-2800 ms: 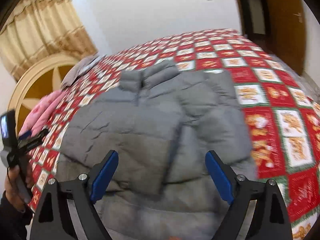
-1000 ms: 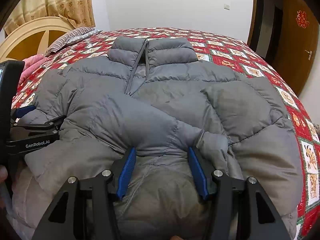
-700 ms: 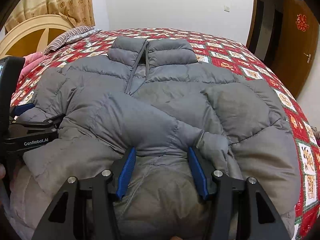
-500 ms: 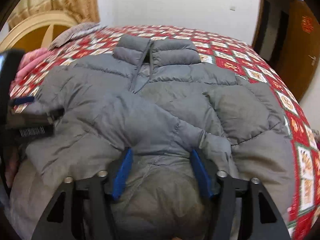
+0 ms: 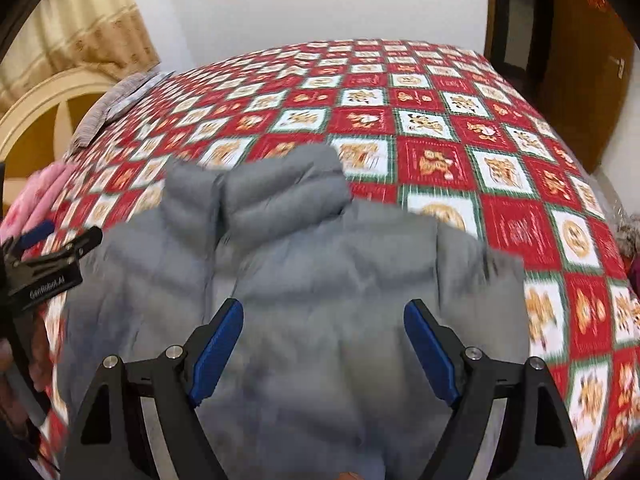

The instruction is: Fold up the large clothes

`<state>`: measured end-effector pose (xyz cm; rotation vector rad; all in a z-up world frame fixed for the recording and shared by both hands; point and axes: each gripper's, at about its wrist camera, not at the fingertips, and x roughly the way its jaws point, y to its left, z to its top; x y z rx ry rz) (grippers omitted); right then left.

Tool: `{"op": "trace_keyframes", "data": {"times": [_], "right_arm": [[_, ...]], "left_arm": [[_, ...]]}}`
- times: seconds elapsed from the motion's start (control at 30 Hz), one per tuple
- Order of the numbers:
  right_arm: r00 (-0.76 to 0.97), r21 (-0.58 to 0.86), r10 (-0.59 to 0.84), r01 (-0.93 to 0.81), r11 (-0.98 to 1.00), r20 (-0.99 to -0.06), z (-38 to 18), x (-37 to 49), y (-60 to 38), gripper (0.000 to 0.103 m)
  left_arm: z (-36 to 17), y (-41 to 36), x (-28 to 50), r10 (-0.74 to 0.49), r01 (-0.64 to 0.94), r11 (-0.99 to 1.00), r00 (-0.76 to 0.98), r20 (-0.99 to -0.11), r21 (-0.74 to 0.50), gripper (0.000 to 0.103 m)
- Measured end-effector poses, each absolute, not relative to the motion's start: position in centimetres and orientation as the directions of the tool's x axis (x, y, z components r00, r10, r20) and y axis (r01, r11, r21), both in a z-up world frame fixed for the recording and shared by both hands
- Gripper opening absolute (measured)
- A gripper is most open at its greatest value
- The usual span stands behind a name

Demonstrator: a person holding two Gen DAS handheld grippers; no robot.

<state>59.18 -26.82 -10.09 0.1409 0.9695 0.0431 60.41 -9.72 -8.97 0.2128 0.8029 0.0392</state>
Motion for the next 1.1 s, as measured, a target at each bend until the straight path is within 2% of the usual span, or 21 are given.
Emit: {"op": "trace_keyframes", "data": {"times": [0.17,0.37,0.53,0.57,0.63,0.67,0.7,0.73,0.77,0.83,0.87,0.97,1.1], "right_arm": [[0.563,0.235,0.135,0.109,0.966,-0.816,-10.1,65.6,-28.8,0.083],[0.547,0.273,0.150,0.150,0.950,-0.823,-10.0,71.6,-28.8,0.087],[0.482,0.216,0.112,0.167,0.962,-0.869,-11.4,74.5,-28.0,0.088],[0.466,0.208,0.111,0.162,0.965,-0.878,-11.8,74.6,-27.9,0.088],[0.448,0.202,0.115,0.152,0.968,-0.887,-12.2,74.5,-27.8,0.088],[0.441,0.205,0.126,0.136,0.969,-0.888,-12.3,74.2,-27.7,0.088],[0.441,0.203,0.127,0.130,0.971,-0.889,-12.3,73.8,-27.7,0.084],[0.443,0.202,0.129,0.122,0.972,-0.887,-12.3,73.3,-27.8,0.061],[0.436,0.200,0.134,0.111,0.973,-0.890,-12.3,73.1,-27.8,0.031],[0.425,0.201,0.144,0.094,0.975,-0.894,-12.1,72.1,-28.0,0.024],[0.430,0.193,0.139,0.085,0.978,-0.892,-11.8,71.7,-28.1,0.017],[0.454,0.175,0.133,0.050,0.983,-0.881,-10.6,69.6,-28.3,0.009],[0.491,0.158,0.125,0.025,0.987,-0.862,-9.2,66.6,-29.2,0.006]], "left_arm": [[-8.9,-11.0,66.4,0.064,0.018,0.995,0.644,-0.762,0.100,0.103],[-10.4,-13.0,70.2,0.073,0.035,0.992,0.604,-0.793,0.117,0.103],[-11.2,-13.8,70.1,0.057,0.077,0.989,0.602,-0.797,0.129,0.103],[-11.3,-13.8,69.9,0.049,0.087,0.988,0.600,-0.798,0.125,0.100],[-11.6,-13.9,69.4,0.033,0.111,0.986,0.590,-0.806,0.121,0.081],[-11.9,-13.8,69.2,0.011,0.130,0.986,0.572,-0.820,0.105,0.062],[-12.0,-13.7,69.0,-0.023,0.150,0.986,0.551,-0.834,0.072,0.042],[-12.1,-13.5,68.8,-0.060,0.171,0.985,0.532,-0.845,0.038,0.033],[-12.0,-13.6,68.5,-0.071,0.179,0.983,0.527,-0.847,0.029,0.020],[-11.4,-13.6,67.3,-0.082,0.198,0.980,0.546,-0.834,0.034,0.016],[-10.9,-13.6,66.5,-0.090,0.210,0.977,0.561,-0.823,0.037,0.014],[-9.7,-13.5,64.0,-0.098,0.255,0.964,0.602,-0.793,0.075,0.012],[-9.2,-12.5,60.8,-0.093,0.299,0.944,0.651,-0.754,0.142,0.011]]}}
